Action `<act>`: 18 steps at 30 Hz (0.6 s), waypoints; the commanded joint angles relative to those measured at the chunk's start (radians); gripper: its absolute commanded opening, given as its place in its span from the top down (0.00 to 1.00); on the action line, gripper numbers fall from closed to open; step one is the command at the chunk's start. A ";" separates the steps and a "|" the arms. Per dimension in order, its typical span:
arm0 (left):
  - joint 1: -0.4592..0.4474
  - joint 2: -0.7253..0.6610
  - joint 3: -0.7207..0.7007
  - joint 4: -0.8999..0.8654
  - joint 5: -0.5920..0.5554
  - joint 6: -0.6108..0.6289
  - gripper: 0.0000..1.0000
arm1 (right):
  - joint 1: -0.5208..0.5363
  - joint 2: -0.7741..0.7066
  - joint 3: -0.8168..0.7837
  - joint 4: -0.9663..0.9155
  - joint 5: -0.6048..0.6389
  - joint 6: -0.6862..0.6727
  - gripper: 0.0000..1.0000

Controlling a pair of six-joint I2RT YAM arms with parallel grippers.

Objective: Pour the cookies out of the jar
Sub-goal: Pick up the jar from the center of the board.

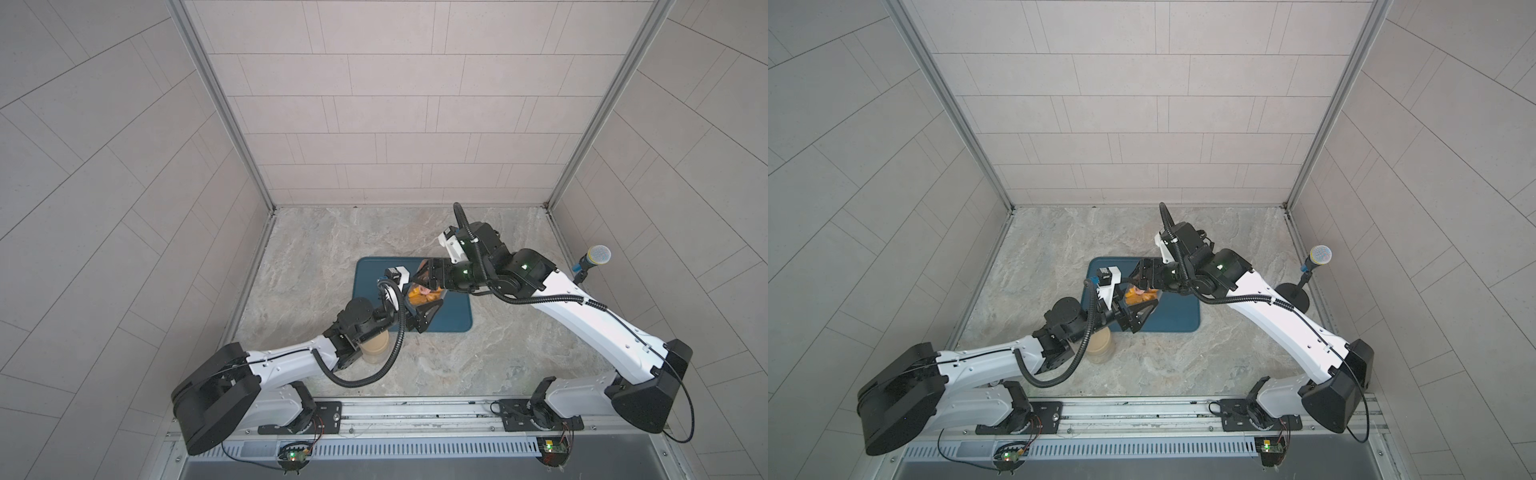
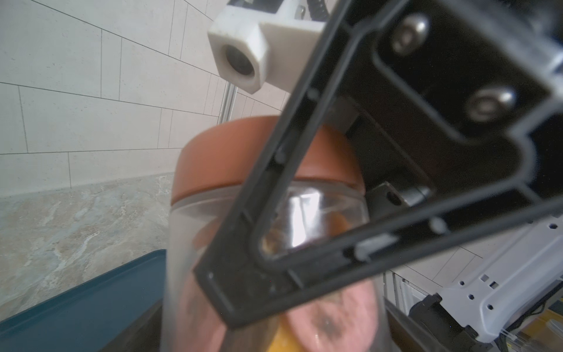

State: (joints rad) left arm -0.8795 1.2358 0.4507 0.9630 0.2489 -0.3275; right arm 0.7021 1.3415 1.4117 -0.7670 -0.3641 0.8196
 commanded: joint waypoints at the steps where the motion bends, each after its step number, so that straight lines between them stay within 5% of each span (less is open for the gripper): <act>1: 0.002 0.011 0.033 0.000 0.042 0.002 0.04 | 0.005 -0.045 0.015 0.087 -0.038 0.022 1.00; 11: 0.003 0.034 0.028 0.001 0.061 -0.027 0.08 | 0.005 -0.060 -0.015 0.185 -0.071 0.080 1.00; 13: 0.003 0.033 0.028 0.001 0.059 -0.018 0.24 | 0.005 -0.058 -0.014 0.193 -0.080 0.087 1.00; 18: 0.004 0.034 0.062 -0.046 0.081 0.008 0.95 | 0.007 -0.067 -0.031 0.216 -0.088 0.101 1.00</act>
State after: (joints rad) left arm -0.8707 1.2655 0.4656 0.9352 0.2897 -0.3527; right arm 0.6994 1.3334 1.3659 -0.7059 -0.3851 0.8684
